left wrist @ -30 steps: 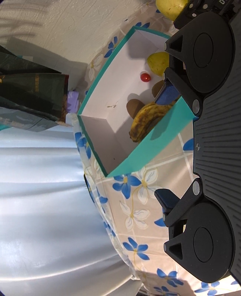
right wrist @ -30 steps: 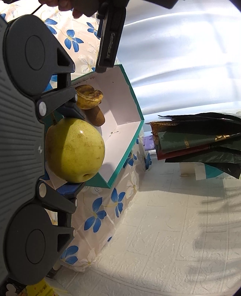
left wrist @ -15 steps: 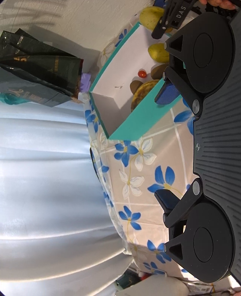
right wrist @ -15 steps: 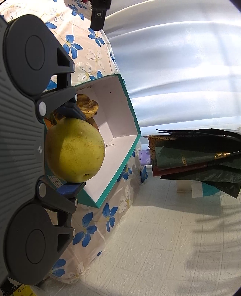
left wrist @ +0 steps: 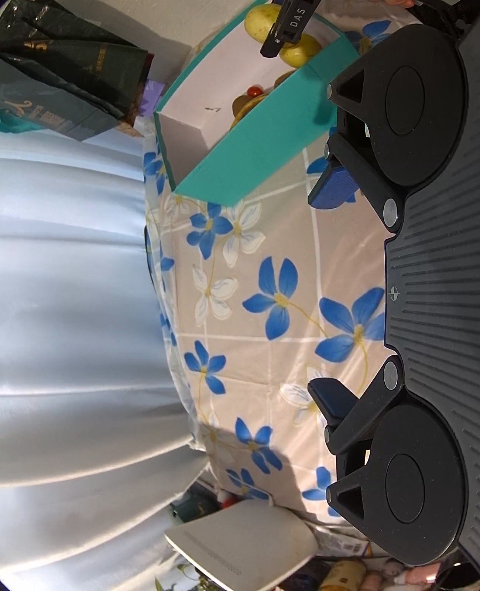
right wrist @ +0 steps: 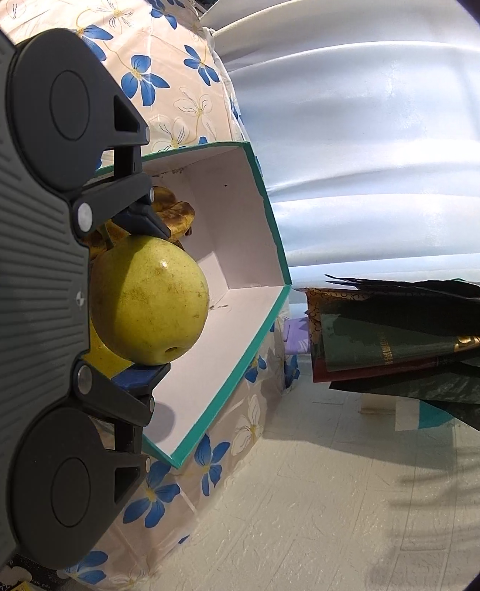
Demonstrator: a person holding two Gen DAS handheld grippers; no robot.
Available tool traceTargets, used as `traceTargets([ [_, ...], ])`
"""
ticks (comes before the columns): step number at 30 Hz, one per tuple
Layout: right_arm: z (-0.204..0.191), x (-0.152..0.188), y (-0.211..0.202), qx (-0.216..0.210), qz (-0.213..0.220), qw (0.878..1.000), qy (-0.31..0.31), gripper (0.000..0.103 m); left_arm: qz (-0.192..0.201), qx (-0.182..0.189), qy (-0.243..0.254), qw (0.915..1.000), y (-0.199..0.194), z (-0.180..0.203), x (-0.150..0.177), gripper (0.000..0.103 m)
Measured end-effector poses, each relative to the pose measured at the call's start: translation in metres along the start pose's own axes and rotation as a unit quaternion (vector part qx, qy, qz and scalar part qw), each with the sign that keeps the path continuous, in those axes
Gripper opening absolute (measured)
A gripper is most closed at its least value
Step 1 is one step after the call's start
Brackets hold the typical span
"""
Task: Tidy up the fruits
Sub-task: 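Lower the green apple into the box and open the right gripper while the left gripper withdraws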
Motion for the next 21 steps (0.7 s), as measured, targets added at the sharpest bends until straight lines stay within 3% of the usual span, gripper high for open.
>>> traceTargets([
  [8, 0.003, 0.013, 0.031, -0.002, -0.038, 0.999, -0.004, 0.07, -0.021, -0.007, -0.001, 0.9998, 0.005, -0.006, 0.012, 0.1],
  [17, 0.009, 0.019, 0.048, 0.053, -0.059, 0.994, -0.078, 0.07, -0.028, -0.007, 0.006, 0.9996, 0.004, 0.004, 0.017, 0.1],
  [21, 0.012, 0.019, 0.047, 0.055, -0.056, 0.993, -0.085, 0.07, -0.035, -0.007, 0.018, 0.9992, 0.006, 0.015, 0.021, 0.1],
])
Point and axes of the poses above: each gripper's, at about its wrist camera, not at the fingertips, and y roughly the way its jaws point, z to its right, x to its underside, the point moved 10 cm from there along y, roughly the way its jaws point, and after that the axes turned 14 degrees about -x, right-handed, at the moved point
